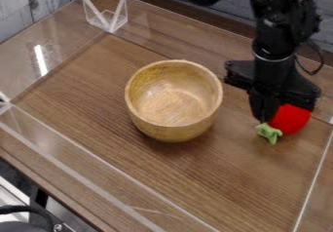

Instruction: Move the red fruit to the right side of the table

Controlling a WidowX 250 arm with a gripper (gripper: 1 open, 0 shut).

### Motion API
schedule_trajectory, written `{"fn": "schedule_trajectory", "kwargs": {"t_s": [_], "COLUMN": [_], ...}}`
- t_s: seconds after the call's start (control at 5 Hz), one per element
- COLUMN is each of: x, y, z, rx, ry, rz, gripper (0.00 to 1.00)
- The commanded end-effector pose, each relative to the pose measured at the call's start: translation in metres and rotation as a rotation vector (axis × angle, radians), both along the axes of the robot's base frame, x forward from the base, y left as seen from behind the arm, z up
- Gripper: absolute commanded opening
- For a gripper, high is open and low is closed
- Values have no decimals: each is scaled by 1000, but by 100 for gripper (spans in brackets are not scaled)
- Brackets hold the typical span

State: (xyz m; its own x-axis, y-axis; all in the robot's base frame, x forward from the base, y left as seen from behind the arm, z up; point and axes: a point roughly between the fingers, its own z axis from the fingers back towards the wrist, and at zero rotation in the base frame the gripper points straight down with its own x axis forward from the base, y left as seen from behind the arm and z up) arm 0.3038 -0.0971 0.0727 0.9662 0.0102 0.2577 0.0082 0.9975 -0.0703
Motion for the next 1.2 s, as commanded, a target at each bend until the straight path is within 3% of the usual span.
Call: {"fn": "schedule_trajectory", "kwargs": {"t_s": [0.0,0.2,0.4,0.6,0.8,1.0], "x": [4,-1,-10,-16,-19,-17], "y": [-12,-20,-18,-15,-15,-12], "z": [10,5,10,18,14,14], "rx": [-13,-14,-15,-19,-22,-25], "ry": [-43,-35,-21,-11,2,11], "rz": [0,6,-69,-137,-149,-154], "gripper": [0,0,0,100,0,100]}}
